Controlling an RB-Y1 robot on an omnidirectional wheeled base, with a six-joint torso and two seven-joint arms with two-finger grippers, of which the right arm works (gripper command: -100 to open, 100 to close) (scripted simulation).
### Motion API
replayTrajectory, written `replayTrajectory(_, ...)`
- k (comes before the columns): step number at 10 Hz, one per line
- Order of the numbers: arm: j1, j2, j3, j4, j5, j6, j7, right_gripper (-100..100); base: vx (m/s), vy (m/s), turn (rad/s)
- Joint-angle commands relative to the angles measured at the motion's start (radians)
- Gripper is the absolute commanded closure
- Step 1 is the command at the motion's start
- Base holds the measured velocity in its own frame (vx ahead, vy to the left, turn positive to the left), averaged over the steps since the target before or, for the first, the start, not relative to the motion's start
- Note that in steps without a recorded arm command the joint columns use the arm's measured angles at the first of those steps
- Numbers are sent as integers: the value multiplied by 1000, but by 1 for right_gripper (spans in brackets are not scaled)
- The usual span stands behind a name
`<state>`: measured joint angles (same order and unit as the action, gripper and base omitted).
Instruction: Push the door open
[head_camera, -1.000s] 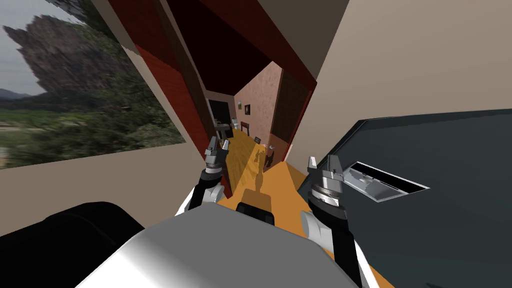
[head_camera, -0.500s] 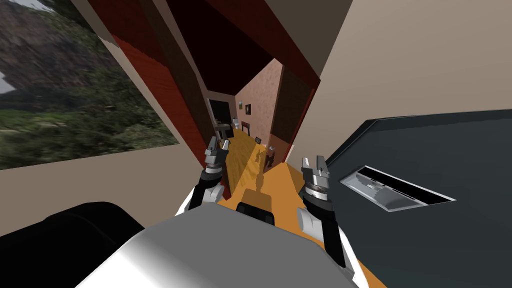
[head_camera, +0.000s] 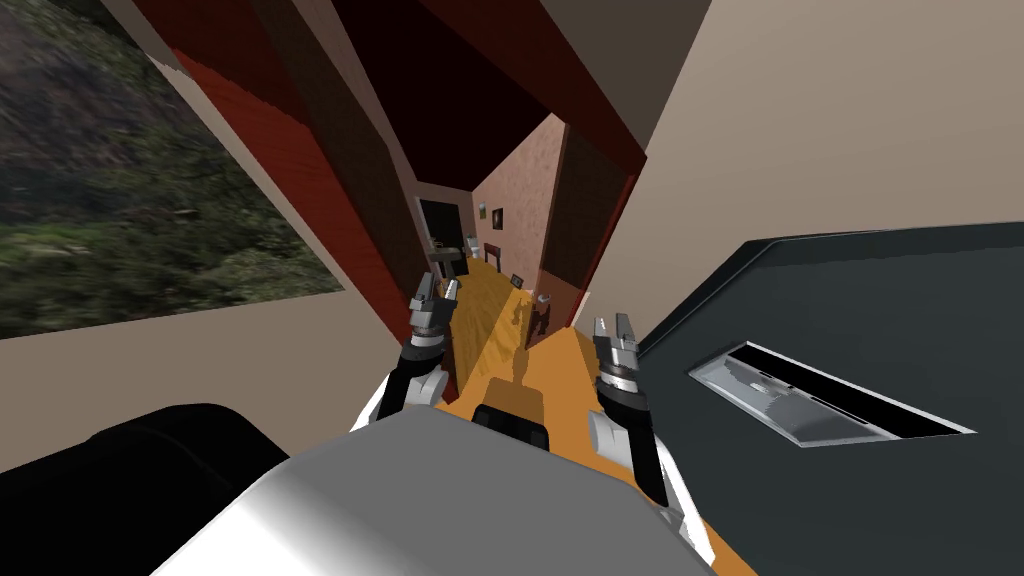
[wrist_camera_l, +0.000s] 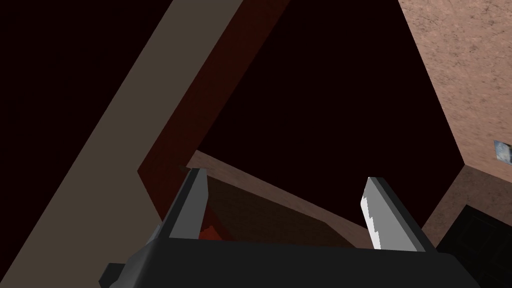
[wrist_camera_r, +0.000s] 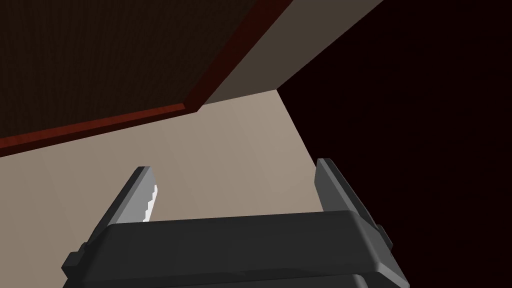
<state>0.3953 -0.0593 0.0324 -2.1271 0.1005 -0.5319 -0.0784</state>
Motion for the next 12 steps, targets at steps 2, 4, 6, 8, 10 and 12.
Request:
replayTrajectory(2, -28, -6, 6, 75, 12, -22, -12, -100, 85, -64, 47)
replayTrajectory(4, -40, -8, 9, 109, 17, -28, -17, -100, 51, -31, 17)
replayTrajectory(6, -65, -13, 15, 166, 27, -42, -26, -100, 74, -54, 55)
replayTrajectory(8, -91, -17, 20, 227, 38, -56, -37, -100, 98, -68, 44)
replayTrajectory(10, -104, -19, 23, 271, 44, -64, -42, -100, 72, -59, 41)
replayTrajectory(12, -131, -22, 30, 337, 55, -79, -53, -100, 66, -60, 46)
